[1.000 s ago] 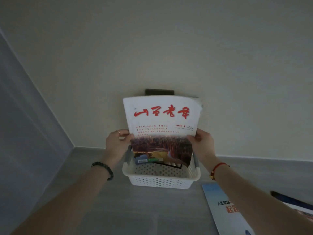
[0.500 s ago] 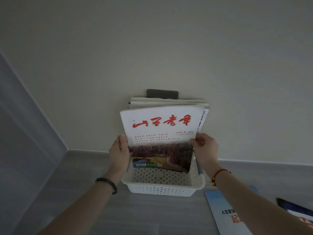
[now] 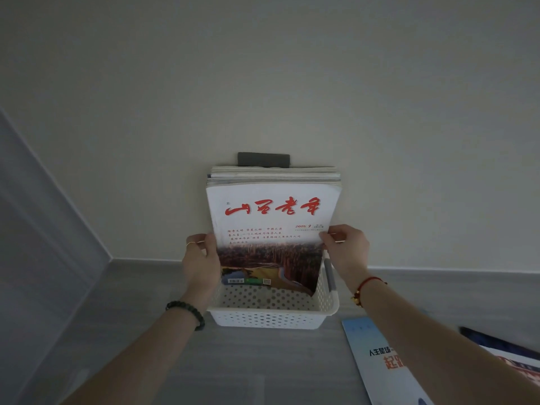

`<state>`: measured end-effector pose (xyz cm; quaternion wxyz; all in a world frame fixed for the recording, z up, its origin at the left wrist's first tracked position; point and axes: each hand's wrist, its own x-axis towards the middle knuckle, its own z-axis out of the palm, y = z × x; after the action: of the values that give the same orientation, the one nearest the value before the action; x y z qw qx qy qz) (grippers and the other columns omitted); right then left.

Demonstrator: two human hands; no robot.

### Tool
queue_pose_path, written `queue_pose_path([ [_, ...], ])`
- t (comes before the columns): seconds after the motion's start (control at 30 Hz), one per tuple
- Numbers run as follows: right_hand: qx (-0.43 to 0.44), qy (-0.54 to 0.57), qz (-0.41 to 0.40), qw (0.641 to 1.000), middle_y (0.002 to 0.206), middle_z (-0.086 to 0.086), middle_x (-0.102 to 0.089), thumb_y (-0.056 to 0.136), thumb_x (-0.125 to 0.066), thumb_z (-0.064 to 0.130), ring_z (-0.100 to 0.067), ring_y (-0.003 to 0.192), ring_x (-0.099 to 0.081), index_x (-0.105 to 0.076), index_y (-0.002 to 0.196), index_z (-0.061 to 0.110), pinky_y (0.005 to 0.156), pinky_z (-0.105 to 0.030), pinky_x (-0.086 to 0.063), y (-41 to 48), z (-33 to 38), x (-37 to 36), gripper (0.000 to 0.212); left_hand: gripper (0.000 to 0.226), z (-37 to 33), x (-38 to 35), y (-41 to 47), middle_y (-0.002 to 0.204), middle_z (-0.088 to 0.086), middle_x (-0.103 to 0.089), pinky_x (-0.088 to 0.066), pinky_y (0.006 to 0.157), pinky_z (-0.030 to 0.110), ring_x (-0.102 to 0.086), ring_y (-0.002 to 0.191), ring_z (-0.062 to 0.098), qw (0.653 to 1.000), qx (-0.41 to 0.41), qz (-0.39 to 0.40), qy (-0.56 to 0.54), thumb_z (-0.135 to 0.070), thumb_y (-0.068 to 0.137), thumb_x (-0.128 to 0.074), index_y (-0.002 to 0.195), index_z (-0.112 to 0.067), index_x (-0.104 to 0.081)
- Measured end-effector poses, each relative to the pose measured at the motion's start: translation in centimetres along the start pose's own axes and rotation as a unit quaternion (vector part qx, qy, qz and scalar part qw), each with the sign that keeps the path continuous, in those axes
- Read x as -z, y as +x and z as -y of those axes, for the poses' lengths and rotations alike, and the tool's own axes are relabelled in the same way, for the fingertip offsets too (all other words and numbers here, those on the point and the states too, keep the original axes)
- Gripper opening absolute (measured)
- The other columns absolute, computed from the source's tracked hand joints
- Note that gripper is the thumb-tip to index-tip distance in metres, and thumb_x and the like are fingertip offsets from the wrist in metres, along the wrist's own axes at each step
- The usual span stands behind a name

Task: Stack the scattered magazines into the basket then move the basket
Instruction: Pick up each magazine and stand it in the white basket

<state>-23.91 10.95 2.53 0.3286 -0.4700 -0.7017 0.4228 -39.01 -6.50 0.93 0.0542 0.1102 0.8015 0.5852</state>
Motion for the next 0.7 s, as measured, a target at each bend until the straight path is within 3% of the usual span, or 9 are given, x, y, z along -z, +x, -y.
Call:
queue_pose_path([
  [0.1, -0.009, -0.001, -0.004, 1.0, 0.086, -0.011, -0.071, 0.081, -0.064, 0.015, -0.022, 0.08, -0.065, -0.068, 0.094, 0.006, 0.077, -0.026, -0.048, 0.0, 0.2, 0.0, 0.016, 0.031, -0.3, -0.2, -1.0, 0.1, 0.002, -0.057, -0.038, 0.067, 0.013, -0.052, 0.089, 0.012, 0.999, -0.032, 0.003, 0.019, -0.031, 0.09, -0.049, 0.108, -0.006, -0.052],
  [0.27, -0.003, 0.004, 0.0, 1.0, 0.088, -0.011, -0.072, 0.083, -0.06, 0.016, -0.016, 0.073, -0.059, -0.068, 0.097, 0.005, 0.067, -0.017, -0.042, 0.0, 0.4, 0.3, 0.02, 0.032, -1.1, -0.4, -1.2, 0.114, 0.012, -0.062, -0.04, 0.08, 0.023, -0.051, 0.092, 0.012, 1.0, -0.003, -0.013, -0.009, -0.022, 0.087, -0.057, 0.113, -0.004, -0.055],
  [0.4, -0.031, 0.01, 0.109, 0.994, 0.111, -0.013, -0.064, 0.082, -0.061, 0.011, -0.022, 0.093, -0.06, -0.055, 0.121, 0.004, 0.088, -0.033, -0.05, 0.0, 0.2, 2.4, 0.039, 0.046, -1.1, -0.3, -2.2, 0.129, 0.013, -0.051, -0.038, 0.085, 0.022, -0.048, 0.098, 0.015, 0.994, 0.077, -0.002, -0.079, -0.019, 0.085, -0.059, 0.126, -0.008, -0.041],
  [0.47, -0.036, 0.009, 0.132, 0.991, 0.115, -0.012, -0.062, 0.081, -0.063, 0.011, -0.025, 0.102, -0.06, -0.052, 0.123, 0.006, 0.092, -0.04, -0.05, -0.2, 0.0, 4.5, 0.043, 0.047, -1.0, -0.4, -3.1, 0.131, 0.014, -0.048, -0.038, 0.089, 0.024, -0.049, 0.105, 0.019, 0.992, 0.085, -0.002, -0.09, -0.017, 0.086, -0.058, 0.127, -0.007, -0.038],
  [0.57, -0.032, 0.008, 0.133, 0.991, 0.107, -0.009, -0.065, 0.08, -0.064, 0.01, -0.026, 0.098, -0.063, -0.06, 0.114, 0.011, 0.086, -0.041, -0.053, -0.5, -0.9, 9.0, 0.034, 0.037, -1.3, -0.4, -5.7, 0.12, 0.01, -0.055, -0.04, 0.091, 0.026, -0.053, 0.106, 0.02, 0.995, 0.051, 0.011, -0.09, -0.011, 0.087, -0.056, 0.122, -0.006, -0.044],
  [0.7, -0.036, -0.024, 0.102, 0.994, 0.105, -0.011, -0.067, 0.078, -0.065, 0.008, -0.023, 0.097, -0.063, -0.063, 0.108, 0.011, 0.09, -0.043, -0.051, -2.0, -3.4, 16.0, 0.03, 0.023, -1.5, -1.2, -11.2, 0.097, 0.002, -0.059, -0.047, 0.085, 0.028, -0.058, 0.088, 0.013, 0.987, -0.013, 0.107, -0.118, -0.008, 0.086, -0.057, 0.108, -0.012, -0.053],
])
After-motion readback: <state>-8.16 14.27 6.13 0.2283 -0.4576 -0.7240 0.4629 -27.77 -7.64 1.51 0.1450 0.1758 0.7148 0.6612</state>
